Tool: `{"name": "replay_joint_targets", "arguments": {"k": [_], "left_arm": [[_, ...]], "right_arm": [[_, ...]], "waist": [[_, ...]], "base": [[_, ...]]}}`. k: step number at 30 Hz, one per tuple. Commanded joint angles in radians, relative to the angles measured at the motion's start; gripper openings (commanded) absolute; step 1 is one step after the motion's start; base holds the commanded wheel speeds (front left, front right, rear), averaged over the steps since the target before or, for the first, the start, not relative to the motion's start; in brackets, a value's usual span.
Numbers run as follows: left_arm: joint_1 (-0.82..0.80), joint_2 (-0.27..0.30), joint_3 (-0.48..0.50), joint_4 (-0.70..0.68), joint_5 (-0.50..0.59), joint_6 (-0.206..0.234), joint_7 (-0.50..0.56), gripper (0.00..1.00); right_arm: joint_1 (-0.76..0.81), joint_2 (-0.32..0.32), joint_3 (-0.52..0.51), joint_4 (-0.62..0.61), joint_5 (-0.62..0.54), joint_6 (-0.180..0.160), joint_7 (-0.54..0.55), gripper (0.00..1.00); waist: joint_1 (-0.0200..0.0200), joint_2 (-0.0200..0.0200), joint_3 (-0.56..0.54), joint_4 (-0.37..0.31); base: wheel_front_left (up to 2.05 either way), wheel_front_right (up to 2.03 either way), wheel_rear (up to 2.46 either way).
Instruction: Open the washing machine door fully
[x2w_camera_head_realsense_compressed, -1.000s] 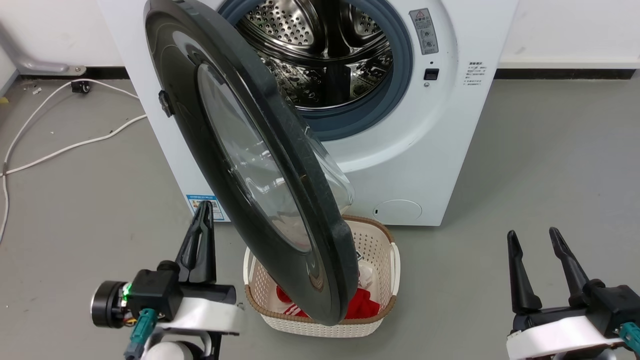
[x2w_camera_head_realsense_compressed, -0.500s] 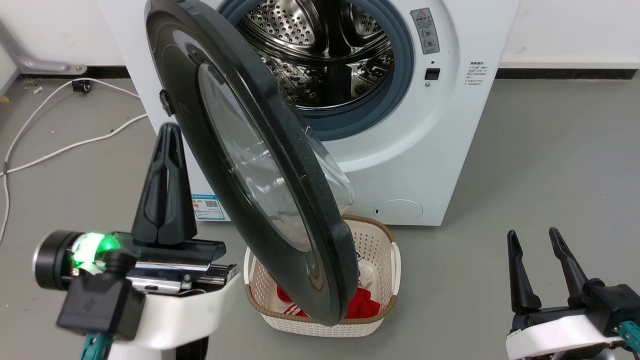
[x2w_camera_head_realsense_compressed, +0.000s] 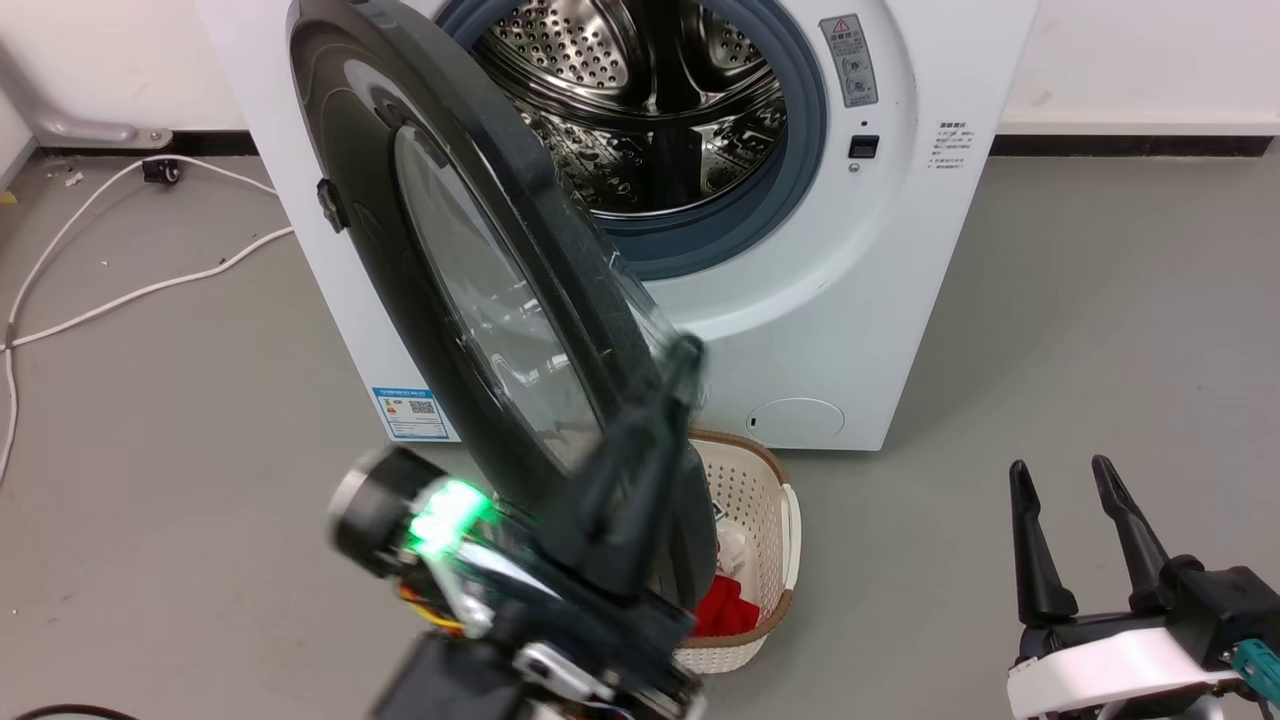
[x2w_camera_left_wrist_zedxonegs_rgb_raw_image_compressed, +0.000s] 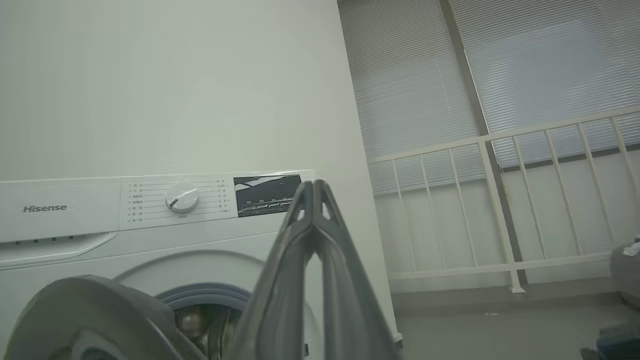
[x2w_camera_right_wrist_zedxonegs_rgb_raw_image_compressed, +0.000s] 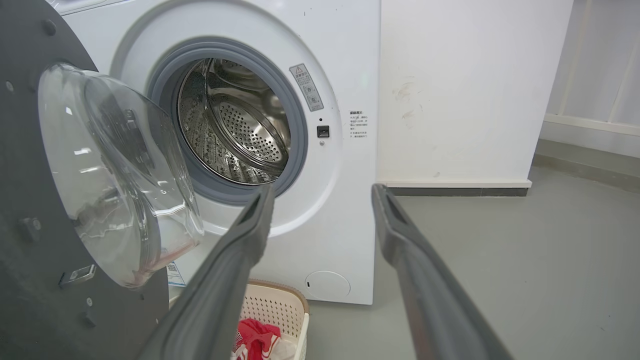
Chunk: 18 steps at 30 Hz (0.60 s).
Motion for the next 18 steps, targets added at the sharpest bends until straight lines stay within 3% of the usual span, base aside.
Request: {"name": "replay_joint_targets", "arguments": {"k": [1,9,18], "left_arm": [[0.018,0.002,-0.007,0.013,-0.004,-0.002,-0.002,0.0],[0.129,0.032,-0.116,0.312,-0.038,-0.026,-0.001,0.0],[0.089,0.029,-0.166,0.531,-0.059,-0.026,0.005,0.0]], "right_arm": [[-0.007,0.003,0.001,0.002,0.006,0.0,-0.001,1.0],[0.001,0.003,0.008,0.011,0.016,0.0,0.0,1.0],[-0.001,0.003,0.016,0.014,0.026,0.0,0.004,1.0]], "waist": [[0.0,0.0,0.0,0.0],[0.0,0.0,-0.004,-0.006],[0.0,0.0,0.005,0.0]], "base": [[0.0,0.0,0.0],[0.0,0.0,0.0],[0.0,0.0,0.0]]}}
